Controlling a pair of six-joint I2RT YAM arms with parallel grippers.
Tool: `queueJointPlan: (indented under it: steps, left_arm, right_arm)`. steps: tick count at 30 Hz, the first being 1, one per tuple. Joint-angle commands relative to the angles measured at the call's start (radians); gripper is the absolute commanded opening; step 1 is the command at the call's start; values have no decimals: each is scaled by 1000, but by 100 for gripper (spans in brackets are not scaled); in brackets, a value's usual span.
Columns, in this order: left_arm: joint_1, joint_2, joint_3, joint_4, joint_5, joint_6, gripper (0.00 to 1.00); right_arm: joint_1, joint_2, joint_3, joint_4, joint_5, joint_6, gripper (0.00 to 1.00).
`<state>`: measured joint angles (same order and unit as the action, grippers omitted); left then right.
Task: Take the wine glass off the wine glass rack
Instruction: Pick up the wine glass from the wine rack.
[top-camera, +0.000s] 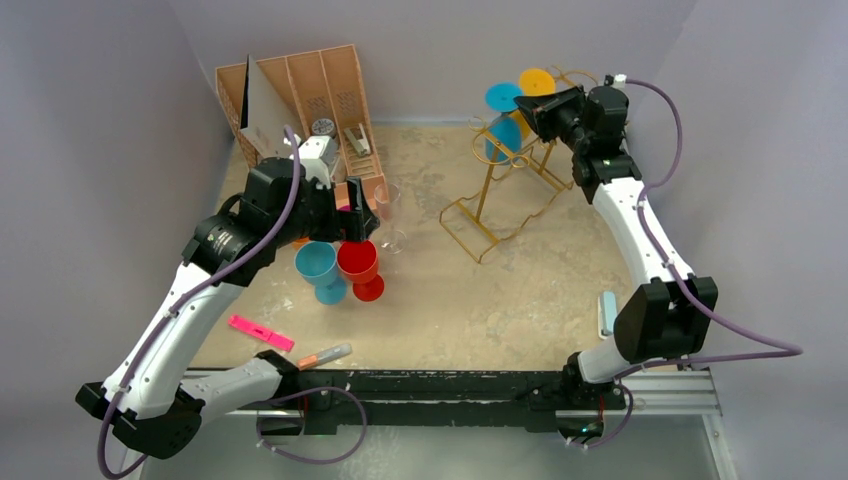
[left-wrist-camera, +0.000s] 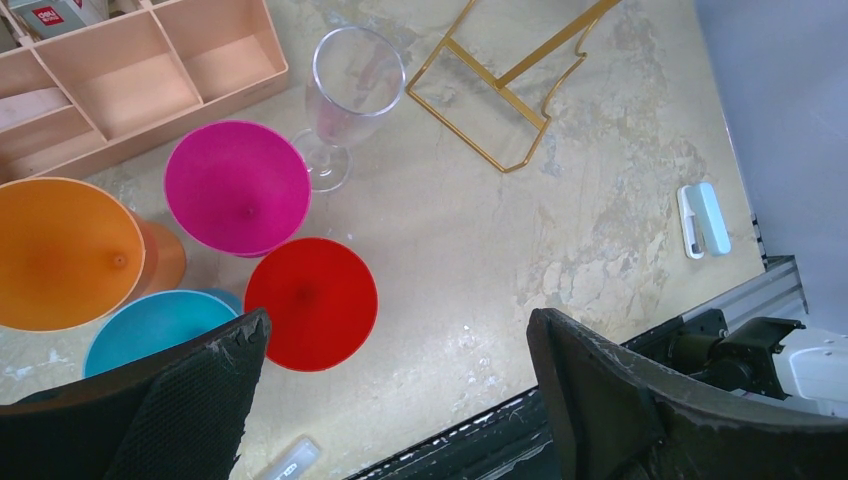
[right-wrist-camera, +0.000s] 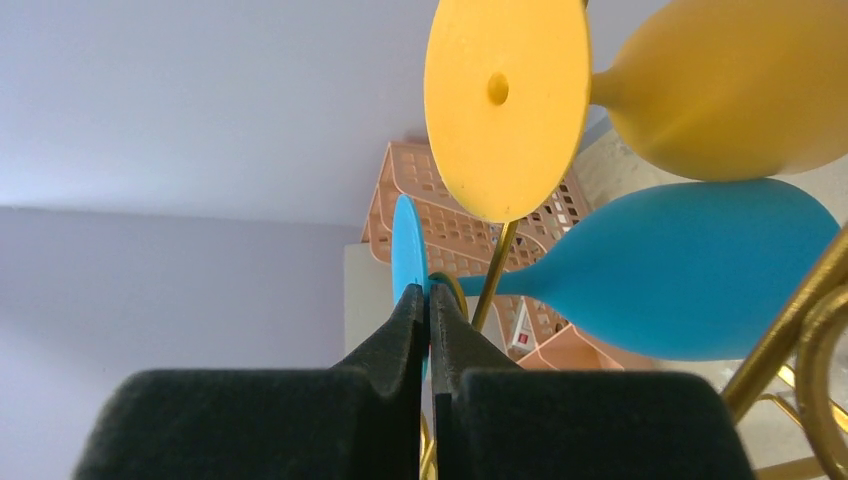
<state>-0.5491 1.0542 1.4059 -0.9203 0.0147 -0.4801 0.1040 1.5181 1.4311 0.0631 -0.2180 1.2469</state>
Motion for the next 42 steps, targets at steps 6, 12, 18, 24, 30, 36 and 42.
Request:
queueJointPlan:
  steps: [6, 12, 18, 24, 30, 36, 42]
  left_arm:
    - [7, -21, 10, 42, 8, -23, 99]
    - [6, -30, 4, 41, 4, -26, 99]
    - [6, -22, 4, 49, 15, -30, 99]
    - [6, -25, 1, 50, 18, -33, 98]
    - [6, -32, -3, 51, 18, -37, 99]
    - [6, -29, -5, 54, 20, -40, 99]
    - [6, -23, -7, 64, 29, -40, 98]
  right_arm:
    - [-5, -38, -31, 125, 28, 92, 0]
    - [-4, -55, -58, 149, 29, 104, 0]
    - [-5, -59, -42, 165, 17, 116, 0]
    - [-5, -61, -25, 144, 11, 112, 0]
    - [-1, -78, -33, 122, -5, 108, 0]
    - [8, -113, -45, 92, 11, 78, 0]
    - [11, -102, -22, 80, 14, 67, 0]
